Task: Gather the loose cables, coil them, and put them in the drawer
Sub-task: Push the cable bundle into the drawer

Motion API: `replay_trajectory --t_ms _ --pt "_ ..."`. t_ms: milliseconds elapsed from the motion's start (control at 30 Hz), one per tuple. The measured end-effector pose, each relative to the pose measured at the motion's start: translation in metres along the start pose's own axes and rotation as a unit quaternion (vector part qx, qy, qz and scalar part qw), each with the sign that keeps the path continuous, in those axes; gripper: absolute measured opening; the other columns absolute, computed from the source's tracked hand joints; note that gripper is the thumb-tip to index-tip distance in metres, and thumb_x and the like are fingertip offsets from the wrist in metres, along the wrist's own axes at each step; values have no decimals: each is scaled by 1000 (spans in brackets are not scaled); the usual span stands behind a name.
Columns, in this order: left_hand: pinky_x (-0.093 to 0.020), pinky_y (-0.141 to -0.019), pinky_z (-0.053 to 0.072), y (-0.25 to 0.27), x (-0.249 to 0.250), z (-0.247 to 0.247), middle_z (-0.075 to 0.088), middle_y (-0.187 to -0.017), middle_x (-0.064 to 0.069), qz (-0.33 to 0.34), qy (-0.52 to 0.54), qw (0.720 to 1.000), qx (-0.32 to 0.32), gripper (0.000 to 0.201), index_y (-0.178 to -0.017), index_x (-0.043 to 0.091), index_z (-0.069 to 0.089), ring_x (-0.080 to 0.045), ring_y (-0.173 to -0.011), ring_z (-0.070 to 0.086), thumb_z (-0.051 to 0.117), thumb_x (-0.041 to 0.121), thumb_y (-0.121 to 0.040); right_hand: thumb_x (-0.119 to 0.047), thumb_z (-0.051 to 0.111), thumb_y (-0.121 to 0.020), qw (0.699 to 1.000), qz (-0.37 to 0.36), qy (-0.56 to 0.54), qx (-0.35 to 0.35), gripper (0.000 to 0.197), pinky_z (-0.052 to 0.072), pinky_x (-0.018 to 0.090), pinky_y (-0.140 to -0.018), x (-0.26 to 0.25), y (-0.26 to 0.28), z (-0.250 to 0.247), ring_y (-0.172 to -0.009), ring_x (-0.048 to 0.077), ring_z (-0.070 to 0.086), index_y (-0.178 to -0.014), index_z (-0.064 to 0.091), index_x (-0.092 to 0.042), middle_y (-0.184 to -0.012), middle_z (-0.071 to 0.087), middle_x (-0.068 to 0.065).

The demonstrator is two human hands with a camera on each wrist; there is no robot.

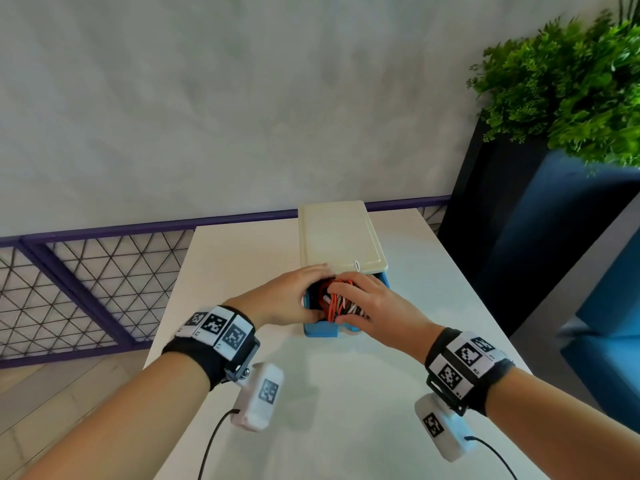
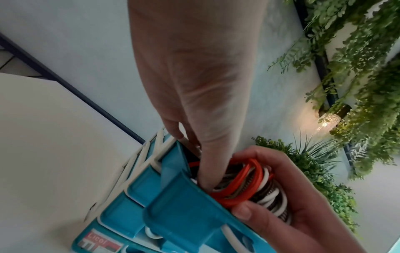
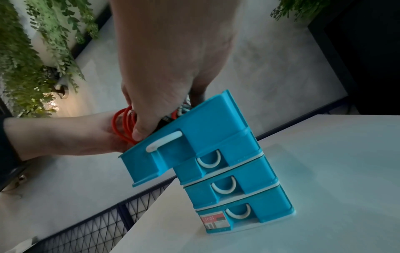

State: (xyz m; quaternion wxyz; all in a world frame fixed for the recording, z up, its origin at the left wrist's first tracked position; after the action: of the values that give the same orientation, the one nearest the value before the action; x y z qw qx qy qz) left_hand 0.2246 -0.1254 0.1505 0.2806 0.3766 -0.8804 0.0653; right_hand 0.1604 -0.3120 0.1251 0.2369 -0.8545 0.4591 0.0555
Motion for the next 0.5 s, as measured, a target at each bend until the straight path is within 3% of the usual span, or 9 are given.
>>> replay_trajectory --t_ms 100,167,233,300,400,500 --pt "-12 -105 21 1 2 -4 31 -154 7 -3 8 1000 -6 81 -146 25 32 -7 -139 30 76 25 -79 -29 64 -90 1000 -4 -4 -17 43 48 34 -91 2 -4 -2 -118 25 48 -130 51 -22 -135 48 2" --pt "-22 -105 35 0 3 -2 47 -142 6 -11 24 1000 5 74 -136 25 39 -11 -130 45 80 25 -74 -35 60 -91 999 -14 27 -18 43 48 32 -89 1 -3 -3 -117 24 48 -130 48 -23 -135 47 2" --pt "-39 -94 50 -1 5 1 59 -123 3 -23 11 999 31 67 -118 25 39 -18 -112 58 82 31 -68 -43 51 -92 999 -13 47 -21 45 47 29 -88 -3 0 -4 -117 22 48 -132 45 -23 -136 45 1" --pt "-48 -78 53 -2 11 4 60 -112 0 -30 -34 998 44 69 -112 26 32 -23 -95 62 81 38 -65 -46 43 -95 998 -5 49 -29 46 47 29 -88 -7 1 -5 -119 21 46 -135 41 -24 -138 43 1" --pt "-45 -68 54 -3 20 3 54 -118 2 -31 -95 995 30 81 -123 28 22 -21 -87 57 79 39 -67 -39 41 -98 998 -24 52 -20 39 48 29 -87 -12 2 -10 -116 20 46 -132 46 -21 -136 42 0" --pt "-38 -64 50 -2 24 2 49 -120 5 -35 -113 993 3 91 -130 31 16 -18 -86 51 79 42 -65 -27 54 -95 983 -115 143 18 20 49 24 -83 -17 7 -13 -108 16 41 -110 65 -17 -128 37 -4"
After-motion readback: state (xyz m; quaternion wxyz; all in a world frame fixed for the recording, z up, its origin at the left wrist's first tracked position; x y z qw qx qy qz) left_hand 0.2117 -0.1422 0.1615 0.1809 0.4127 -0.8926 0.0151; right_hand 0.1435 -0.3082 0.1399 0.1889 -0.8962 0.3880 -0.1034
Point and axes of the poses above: each hand's wrist, its own y-axis away from the middle knuckle, its own z-axis out of the palm, x = y × z, the point moved 2 cm from there along -y, towards the middle knuckle
